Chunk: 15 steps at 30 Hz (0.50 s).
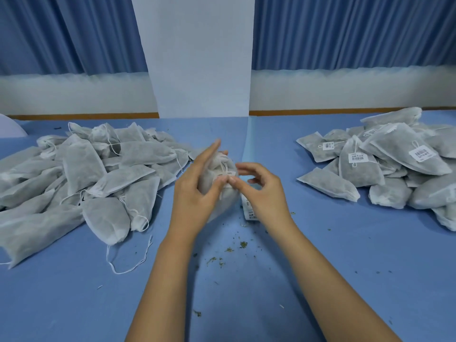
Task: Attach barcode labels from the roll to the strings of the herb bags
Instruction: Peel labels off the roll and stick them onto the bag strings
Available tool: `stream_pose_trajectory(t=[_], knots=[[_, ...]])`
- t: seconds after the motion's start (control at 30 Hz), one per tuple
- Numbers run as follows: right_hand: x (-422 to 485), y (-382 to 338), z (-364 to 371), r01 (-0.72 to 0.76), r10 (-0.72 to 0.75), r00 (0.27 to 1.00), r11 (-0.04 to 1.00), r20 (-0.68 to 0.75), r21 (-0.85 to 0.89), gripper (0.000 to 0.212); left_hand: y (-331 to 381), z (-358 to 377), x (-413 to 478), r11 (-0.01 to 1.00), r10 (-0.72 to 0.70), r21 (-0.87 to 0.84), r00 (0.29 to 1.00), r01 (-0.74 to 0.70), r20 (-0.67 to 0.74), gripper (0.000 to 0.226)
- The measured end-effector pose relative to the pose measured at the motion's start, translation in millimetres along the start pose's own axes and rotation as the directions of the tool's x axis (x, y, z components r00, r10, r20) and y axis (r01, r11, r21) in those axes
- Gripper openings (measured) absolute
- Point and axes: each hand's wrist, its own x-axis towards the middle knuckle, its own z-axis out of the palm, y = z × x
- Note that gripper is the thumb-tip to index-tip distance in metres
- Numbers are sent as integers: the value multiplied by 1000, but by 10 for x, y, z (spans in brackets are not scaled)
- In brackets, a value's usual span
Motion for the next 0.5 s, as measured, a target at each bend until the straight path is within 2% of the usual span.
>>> stream_pose_trajectory(t=[0.1, 0.2, 0.27, 0.33, 0.43, 0.5], knots=[[34, -89, 70, -14, 13, 1000, 999, 22, 43, 12, 26, -8, 74, 983, -159, -112, 983, 148, -88, 73], [63, -185, 149, -29, 35, 998, 995, -58, 91, 15, 60, -22, 226, 920, -390, -137, 898, 368, -202, 62], [75, -274, 192, -57, 72, 992, 988, -101, 144, 16, 98, -28, 306, 911, -411, -75, 880, 406, -239, 50], [75, -360, 210, -58, 83, 987, 983, -138, 176, 21, 178, -2, 358, 928, -373, -90, 903, 362, -214, 43], [54, -466, 132, -27, 60, 973, 989, -224, 148, 34, 300, 136, 411, 934, -356, -102, 920, 343, -163, 42], [47, -498, -21, -26, 60, 952, 993, -301, 115, 34, 380, 293, 420, 907, -417, -114, 903, 407, -98, 47]])
